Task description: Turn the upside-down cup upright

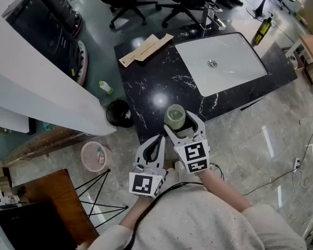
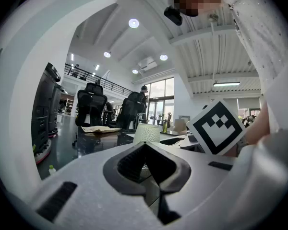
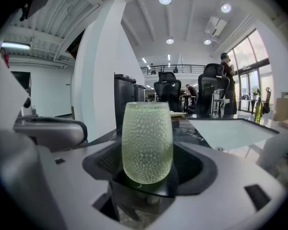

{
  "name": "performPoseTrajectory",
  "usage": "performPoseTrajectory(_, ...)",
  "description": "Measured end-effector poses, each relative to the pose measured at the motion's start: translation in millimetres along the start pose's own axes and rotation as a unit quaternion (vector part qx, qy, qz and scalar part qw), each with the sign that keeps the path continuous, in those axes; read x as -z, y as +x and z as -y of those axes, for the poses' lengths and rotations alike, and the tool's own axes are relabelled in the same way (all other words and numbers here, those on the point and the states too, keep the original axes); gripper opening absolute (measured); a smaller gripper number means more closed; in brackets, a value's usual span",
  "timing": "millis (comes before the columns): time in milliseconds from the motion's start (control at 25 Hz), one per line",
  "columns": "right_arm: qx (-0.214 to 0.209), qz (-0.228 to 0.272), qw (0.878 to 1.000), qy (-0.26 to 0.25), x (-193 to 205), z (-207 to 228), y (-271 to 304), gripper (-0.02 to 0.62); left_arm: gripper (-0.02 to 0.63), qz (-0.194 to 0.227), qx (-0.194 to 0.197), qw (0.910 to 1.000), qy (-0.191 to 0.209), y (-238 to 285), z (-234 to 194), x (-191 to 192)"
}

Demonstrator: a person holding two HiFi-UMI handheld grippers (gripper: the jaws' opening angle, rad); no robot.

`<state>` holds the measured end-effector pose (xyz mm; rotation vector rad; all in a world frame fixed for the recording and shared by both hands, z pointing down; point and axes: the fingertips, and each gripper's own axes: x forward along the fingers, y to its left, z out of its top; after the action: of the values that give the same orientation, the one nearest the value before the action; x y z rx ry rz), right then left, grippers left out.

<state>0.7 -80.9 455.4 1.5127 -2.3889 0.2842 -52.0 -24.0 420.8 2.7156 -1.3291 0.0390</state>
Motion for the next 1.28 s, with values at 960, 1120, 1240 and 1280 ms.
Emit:
performPoseTrajectory(960, -0.147, 0.006, 0.933, 0.329, -15, -1, -11, 0.318, 0.008, 0.005, -0.042, 0.9991, 0.0, -3, -19, -12)
performPoseTrajectory(1120, -0.203, 0.014, 0.87, 0.449, -20, -10, -13, 0.318, 0.008, 0.006, -0.053, 0.9986, 0.002, -8, -26, -15)
performPoseTrajectory(1240, -0.256, 0.022, 0.806, 0.533, -23, -21, -12, 0.318, 0.008, 0.006, -0.056, 0.9984, 0.006, -11, -29, -16)
performPoseTrajectory(1280, -0.268, 0.026, 0.783, 0.56, -23, -24, -12, 0.318, 0.008, 0.005, -0.059, 0.9982, 0.006, -12, -30, -16)
